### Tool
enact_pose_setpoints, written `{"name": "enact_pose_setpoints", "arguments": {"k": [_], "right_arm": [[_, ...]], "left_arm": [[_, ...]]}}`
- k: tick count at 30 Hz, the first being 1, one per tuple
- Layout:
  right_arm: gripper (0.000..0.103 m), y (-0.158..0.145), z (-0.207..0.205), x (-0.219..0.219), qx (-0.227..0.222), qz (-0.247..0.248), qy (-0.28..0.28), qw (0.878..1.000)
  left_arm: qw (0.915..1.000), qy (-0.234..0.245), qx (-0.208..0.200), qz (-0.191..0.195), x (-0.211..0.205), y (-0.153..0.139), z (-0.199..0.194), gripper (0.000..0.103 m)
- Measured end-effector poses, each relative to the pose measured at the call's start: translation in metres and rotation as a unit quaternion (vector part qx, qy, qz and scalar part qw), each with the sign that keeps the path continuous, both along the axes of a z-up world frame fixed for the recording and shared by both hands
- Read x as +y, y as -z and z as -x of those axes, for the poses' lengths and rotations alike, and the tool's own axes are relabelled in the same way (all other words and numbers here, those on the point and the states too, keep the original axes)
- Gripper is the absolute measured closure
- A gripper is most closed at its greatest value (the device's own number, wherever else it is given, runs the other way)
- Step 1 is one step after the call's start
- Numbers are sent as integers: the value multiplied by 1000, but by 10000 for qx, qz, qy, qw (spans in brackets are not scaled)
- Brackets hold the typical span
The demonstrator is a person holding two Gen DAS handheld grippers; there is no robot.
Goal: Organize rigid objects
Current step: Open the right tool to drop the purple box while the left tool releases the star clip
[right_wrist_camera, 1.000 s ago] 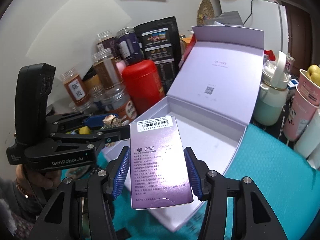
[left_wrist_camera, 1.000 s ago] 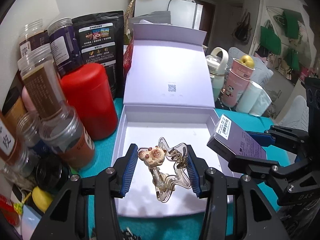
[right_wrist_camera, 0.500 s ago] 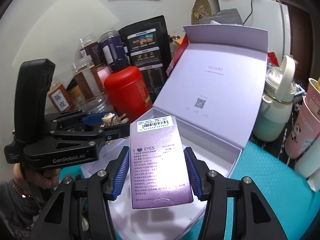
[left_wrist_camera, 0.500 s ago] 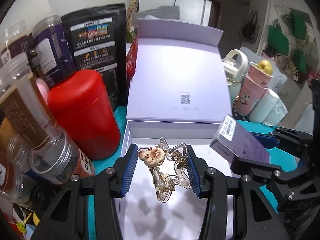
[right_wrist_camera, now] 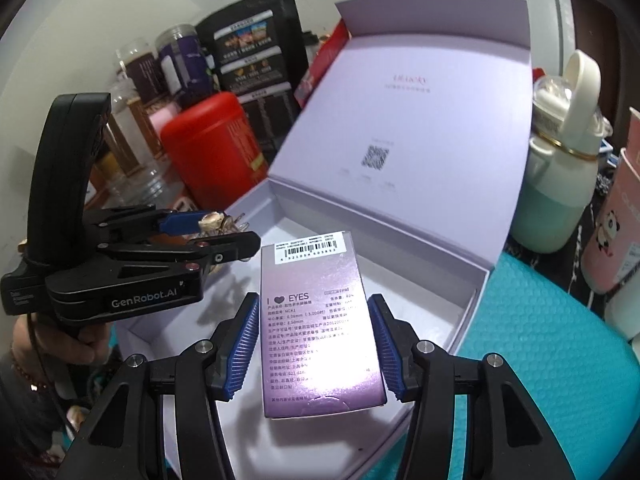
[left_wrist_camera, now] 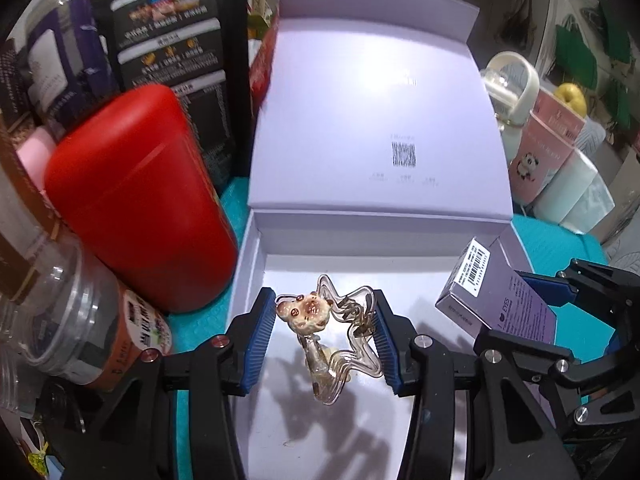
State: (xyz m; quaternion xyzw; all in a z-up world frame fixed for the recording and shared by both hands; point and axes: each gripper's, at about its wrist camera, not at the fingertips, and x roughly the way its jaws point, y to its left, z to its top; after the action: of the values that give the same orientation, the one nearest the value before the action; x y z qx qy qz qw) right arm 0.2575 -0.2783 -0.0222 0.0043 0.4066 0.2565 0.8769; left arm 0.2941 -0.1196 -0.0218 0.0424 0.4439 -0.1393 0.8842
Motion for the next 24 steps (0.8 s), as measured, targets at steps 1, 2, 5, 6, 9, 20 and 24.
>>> {"name": "enact_pose_setpoints", "arguments": {"k": [1, 2, 5, 6, 9, 20, 24], "right_arm": [[49, 2, -1, -1, 31, 5, 10, 10000], [49, 3, -2, -1, 61, 11, 23, 10000], [48, 7, -6, -1, 157, 155, 108, 9997], [48, 8, -6, -2, 197, 225, 157, 9994], [45, 7, -7, -8, 213, 281, 315, 9989], [25, -8, 0, -8, 44, 309, 363, 9989], [25, -14, 3, -10, 54, 247, 395, 9989]], "left_arm": [[10000, -1, 47, -1, -1, 2, -1, 56], [10000, -12, 79, 4, -1, 3, -2, 56], [9998, -103, 147, -92, -2, 7, -6, 56], [9995, -187, 192, -191, -2, 8, -8, 56], [9989, -314, 256, -236, -1, 11, -11, 55], [9994, -203, 170, -205, -3, 1, 1, 23], [9995, -233, 58, -209, -1, -9, 8, 23]]}}
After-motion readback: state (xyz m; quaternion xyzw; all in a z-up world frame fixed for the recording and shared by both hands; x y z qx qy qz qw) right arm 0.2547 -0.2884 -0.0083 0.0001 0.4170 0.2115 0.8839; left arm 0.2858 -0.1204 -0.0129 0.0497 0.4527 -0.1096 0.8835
